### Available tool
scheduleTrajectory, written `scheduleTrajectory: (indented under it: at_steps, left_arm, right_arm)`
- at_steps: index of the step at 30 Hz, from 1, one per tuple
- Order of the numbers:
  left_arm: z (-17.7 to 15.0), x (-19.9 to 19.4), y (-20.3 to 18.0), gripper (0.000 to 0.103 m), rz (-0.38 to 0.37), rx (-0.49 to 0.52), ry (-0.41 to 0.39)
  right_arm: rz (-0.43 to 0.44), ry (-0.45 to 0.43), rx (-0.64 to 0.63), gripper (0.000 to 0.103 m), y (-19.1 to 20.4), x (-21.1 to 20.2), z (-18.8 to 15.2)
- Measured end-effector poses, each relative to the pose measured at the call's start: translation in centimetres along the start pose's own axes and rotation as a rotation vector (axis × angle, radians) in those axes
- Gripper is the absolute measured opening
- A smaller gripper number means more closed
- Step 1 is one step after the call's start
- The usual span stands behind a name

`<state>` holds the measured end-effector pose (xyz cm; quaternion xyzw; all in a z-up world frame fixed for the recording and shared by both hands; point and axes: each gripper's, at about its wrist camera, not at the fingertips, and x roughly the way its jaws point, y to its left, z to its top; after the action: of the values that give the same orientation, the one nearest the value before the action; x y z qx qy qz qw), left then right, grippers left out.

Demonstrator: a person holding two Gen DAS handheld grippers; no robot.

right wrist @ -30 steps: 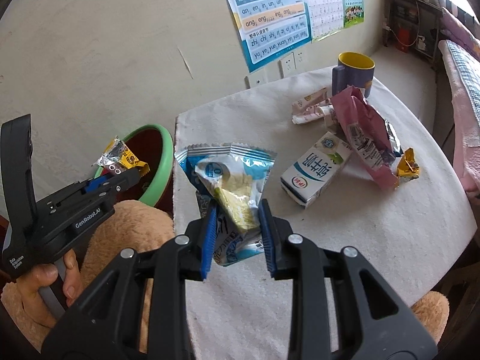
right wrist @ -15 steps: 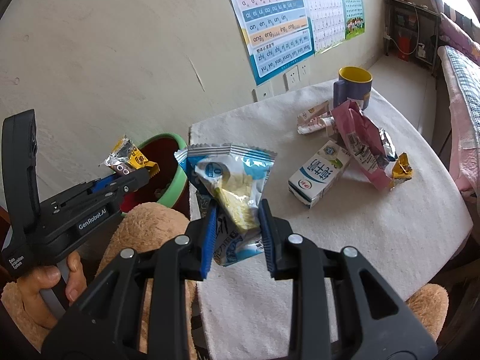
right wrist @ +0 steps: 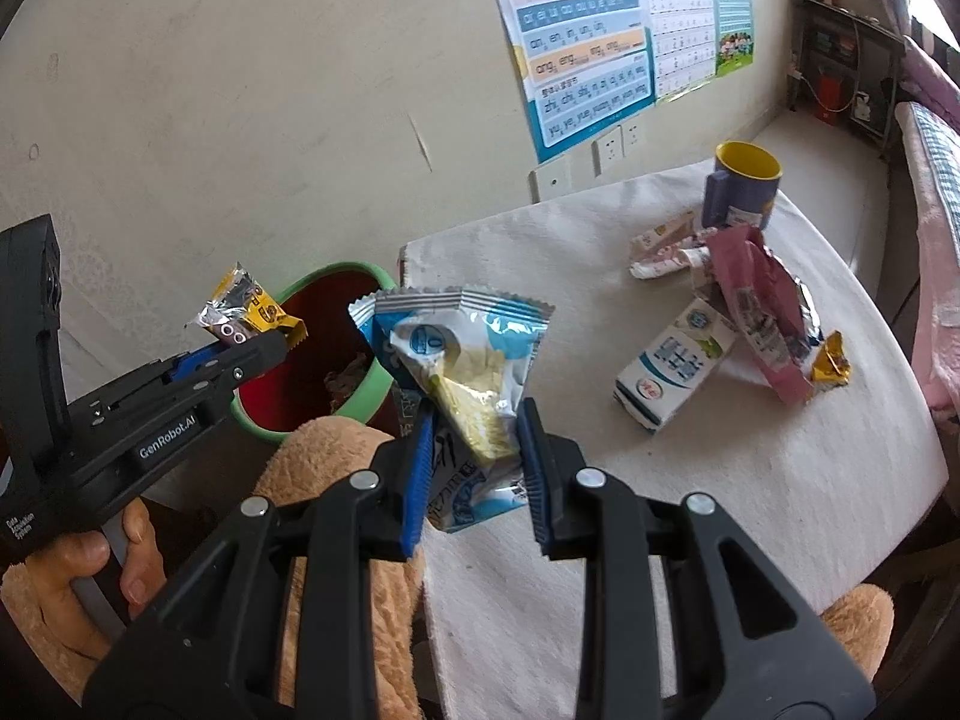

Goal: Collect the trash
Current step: 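Carry both wrappers to the red bucket and release the yellow-foil wrapper with the left gripper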

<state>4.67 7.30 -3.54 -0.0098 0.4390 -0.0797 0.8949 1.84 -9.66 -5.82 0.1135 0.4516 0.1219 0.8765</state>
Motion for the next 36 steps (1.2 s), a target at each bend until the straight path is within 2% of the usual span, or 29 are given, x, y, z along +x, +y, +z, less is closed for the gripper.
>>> scheduleTrajectory:
  at_steps: [11,19,23,30,36]
  left_arm:
    - [1.9,1.6,5.3,0.022,0.069,-0.083,0.020]
    - [1.5,2.2,8.9,0.022,0.134,-0.136,0.037]
    - [1.0,3.6,10.2,0.022,0.158,-0.155,0.080]
    - [0.8,5.2,11.9,0.022,0.182,-0.196,0.103]
    - [0.5,7.0,13.7,0.022,0.187,-0.246,0.146]
  right_arm:
    - [0.030,0.062,-0.044,0.027,2.8,3.5,2.9]
    - [0.056,0.069,-0.076,0.027,5.0,5.2,4.4]
    - [0.094,0.112,-0.051,0.027,5.7,7.3,5.3]
    - [0.168,0.176,-0.010,0.027,8.2,11.4,7.2]
    - [0.196,0.207,0.003,0.027,10.1,14.0,7.9]
